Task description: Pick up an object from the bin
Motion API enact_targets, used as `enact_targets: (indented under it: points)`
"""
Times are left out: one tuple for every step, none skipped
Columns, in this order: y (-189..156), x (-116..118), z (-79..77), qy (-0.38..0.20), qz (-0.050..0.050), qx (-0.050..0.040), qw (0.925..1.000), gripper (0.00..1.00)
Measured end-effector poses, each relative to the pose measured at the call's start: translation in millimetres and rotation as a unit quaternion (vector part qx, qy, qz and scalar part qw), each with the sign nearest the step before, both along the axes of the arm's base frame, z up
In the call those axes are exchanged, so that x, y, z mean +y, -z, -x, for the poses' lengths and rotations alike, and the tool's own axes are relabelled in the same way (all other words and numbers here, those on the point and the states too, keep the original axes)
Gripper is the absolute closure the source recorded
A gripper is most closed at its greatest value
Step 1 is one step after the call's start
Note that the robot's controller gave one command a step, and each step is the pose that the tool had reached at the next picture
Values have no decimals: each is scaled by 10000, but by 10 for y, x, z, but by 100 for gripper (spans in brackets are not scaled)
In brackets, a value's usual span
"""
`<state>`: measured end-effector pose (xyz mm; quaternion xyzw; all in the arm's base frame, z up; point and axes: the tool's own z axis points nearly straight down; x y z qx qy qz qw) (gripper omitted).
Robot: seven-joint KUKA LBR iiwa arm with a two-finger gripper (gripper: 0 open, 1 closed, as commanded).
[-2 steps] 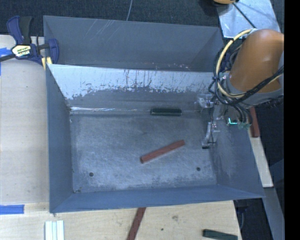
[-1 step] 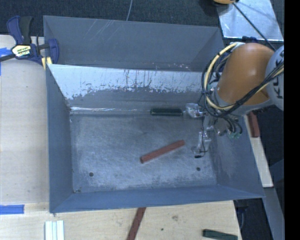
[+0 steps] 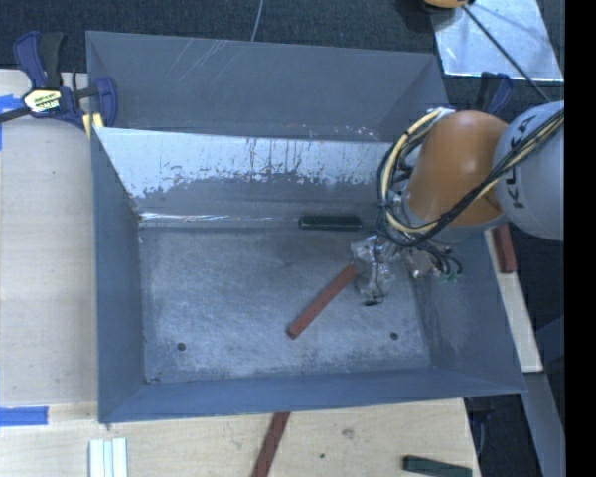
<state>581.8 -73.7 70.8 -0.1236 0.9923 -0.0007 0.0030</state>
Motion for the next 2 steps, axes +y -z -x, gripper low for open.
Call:
enact_targets:
  points:
    - [4, 1, 3, -4, -1, 5, 10000, 0]
    - [5, 2, 4, -5, -1, 5, 10000, 0]
